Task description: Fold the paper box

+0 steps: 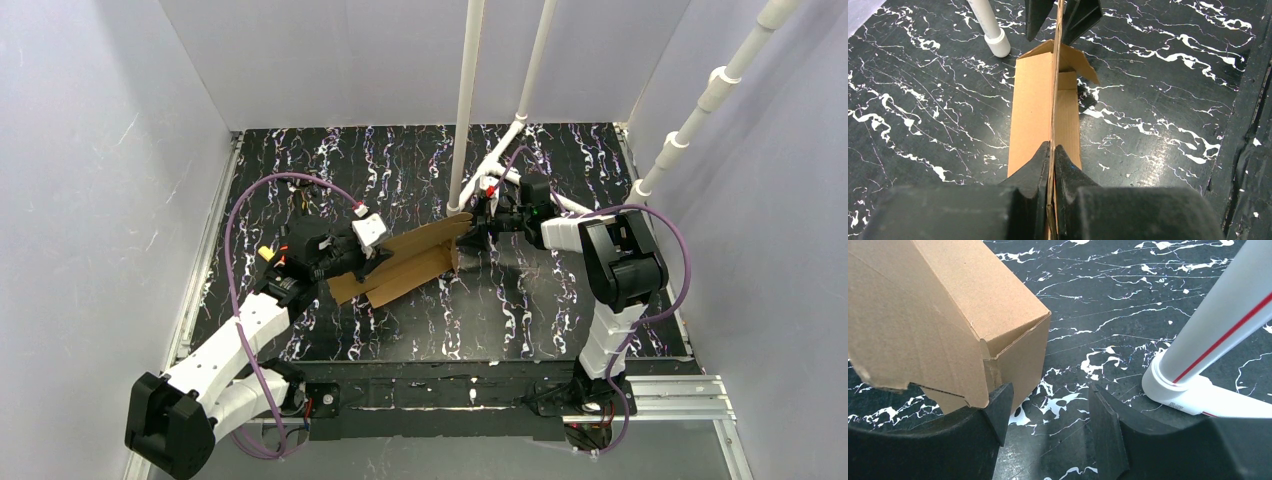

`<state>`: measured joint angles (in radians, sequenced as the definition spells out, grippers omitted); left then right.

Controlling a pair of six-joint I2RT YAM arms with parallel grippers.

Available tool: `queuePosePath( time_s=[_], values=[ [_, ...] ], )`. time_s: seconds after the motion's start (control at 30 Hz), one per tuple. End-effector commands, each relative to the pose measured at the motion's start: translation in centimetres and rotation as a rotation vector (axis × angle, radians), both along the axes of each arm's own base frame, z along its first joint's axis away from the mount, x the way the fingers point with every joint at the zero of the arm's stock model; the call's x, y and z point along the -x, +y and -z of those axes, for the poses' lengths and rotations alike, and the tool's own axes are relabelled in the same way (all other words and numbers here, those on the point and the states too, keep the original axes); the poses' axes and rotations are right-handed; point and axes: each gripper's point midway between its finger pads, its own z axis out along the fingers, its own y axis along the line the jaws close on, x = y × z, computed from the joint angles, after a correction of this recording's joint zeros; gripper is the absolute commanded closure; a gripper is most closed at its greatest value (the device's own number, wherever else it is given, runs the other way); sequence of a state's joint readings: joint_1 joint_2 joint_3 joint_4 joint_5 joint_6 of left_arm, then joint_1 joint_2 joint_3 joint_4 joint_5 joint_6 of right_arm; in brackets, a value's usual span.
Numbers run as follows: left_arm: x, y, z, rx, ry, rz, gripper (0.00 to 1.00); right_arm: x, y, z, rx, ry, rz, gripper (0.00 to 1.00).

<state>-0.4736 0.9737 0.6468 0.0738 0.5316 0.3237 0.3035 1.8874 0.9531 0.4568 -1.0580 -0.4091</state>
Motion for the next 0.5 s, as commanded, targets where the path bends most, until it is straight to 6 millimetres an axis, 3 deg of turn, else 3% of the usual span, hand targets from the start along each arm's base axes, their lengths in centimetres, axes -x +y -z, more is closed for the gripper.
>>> queuePosePath(
  time_s=[0.0, 0.47],
  values=[
    [0.5, 0.5, 0.8, -0.006, 0.034, -0.025, 1.0, 1.1, 0.5, -1.8, -0.031, -0.032, -0.05, 0.34],
    [0.3, 0.7, 1.0, -0.012, 0.037, -0.049, 1.0, 2.8, 0.2, -1.6, -0.026, 0.001, -0.083, 0.34]
  ],
)
